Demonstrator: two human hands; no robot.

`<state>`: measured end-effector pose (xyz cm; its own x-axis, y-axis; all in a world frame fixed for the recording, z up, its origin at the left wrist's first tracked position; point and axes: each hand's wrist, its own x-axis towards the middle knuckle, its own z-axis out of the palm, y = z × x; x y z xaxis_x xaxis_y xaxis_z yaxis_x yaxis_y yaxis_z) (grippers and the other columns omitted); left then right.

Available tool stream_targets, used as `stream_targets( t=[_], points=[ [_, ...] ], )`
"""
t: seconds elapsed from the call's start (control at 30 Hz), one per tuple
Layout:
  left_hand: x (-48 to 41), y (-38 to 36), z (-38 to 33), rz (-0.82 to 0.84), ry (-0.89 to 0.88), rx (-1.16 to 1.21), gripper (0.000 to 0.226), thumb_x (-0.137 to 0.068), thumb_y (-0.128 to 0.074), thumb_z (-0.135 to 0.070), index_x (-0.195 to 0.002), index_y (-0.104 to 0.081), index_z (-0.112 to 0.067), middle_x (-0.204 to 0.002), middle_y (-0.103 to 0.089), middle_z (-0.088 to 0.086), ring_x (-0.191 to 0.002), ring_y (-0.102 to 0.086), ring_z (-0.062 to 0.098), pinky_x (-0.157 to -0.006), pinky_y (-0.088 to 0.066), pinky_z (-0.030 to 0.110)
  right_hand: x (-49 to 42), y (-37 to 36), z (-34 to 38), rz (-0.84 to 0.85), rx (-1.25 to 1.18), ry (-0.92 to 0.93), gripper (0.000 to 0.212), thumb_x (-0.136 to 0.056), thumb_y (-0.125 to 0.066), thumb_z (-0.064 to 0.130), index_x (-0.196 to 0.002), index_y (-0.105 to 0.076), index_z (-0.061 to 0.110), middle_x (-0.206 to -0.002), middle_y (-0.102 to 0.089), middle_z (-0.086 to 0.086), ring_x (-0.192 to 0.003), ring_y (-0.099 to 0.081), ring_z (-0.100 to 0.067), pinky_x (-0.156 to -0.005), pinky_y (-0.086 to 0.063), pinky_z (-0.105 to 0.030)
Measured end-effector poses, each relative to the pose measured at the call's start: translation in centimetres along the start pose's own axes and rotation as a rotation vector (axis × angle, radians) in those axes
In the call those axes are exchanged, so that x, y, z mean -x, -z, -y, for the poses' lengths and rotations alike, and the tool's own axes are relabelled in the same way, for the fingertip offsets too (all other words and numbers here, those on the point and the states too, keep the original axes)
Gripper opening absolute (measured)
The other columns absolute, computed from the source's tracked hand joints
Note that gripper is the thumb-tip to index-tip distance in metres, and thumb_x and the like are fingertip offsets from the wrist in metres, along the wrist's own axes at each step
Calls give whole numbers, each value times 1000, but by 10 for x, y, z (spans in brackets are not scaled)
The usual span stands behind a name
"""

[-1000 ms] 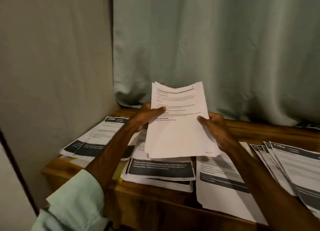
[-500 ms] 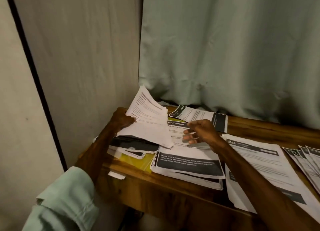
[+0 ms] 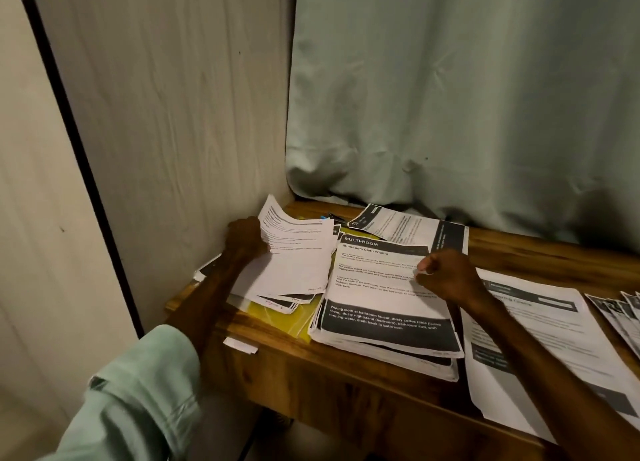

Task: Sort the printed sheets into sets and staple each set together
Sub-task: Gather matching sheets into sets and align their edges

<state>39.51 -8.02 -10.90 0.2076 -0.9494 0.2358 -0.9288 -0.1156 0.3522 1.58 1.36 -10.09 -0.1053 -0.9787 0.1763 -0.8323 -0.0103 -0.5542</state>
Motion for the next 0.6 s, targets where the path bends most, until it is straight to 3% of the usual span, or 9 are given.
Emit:
stream_targets(
  t=[0.17,0.27,0.4,0.6],
  points=[
    [22,-6,-42,-216,-60,-131,46,-87,-73,-13,-129,-56,-1,-136,-51,23,-130,-42,40,-100,-45,46,5,9,11,132,124,-64,57,-90,-77,36,-134,-57,6,-145,-55,-13,-131,-52,-29,-90,-40,-28],
    [38,-19,-77,-143,-278,52,34,-93,-71,-19,-123,-63,-5,-130,-59,16,-126,-49,34,-101,-43,42,0,7,11,192,114,-99,75,-83,-83,40,-143,-50,8,-150,-51,-14,-135,-49,-31,-100,-44,-34],
    [64,-45,-120,47,-473,244,25,-93,-73,-33,-109,-71,-13,-122,-64,7,-123,-51,25,-95,-46,39,-4,1,13,198,150,-98,75,-79,-87,33,-141,-53,9,-146,-55,-14,-133,-52,-31,-102,-45,-36],
    [89,-84,-130,-15,-582,30,36,-104,-52,-37,-127,-60,-10,-132,-59,13,-124,-48,28,-101,-45,41,-8,2,10,166,135,-105,76,-78,-89,33,-142,-55,12,-145,-57,-13,-133,-53,-33,-111,-44,-46]
  ],
)
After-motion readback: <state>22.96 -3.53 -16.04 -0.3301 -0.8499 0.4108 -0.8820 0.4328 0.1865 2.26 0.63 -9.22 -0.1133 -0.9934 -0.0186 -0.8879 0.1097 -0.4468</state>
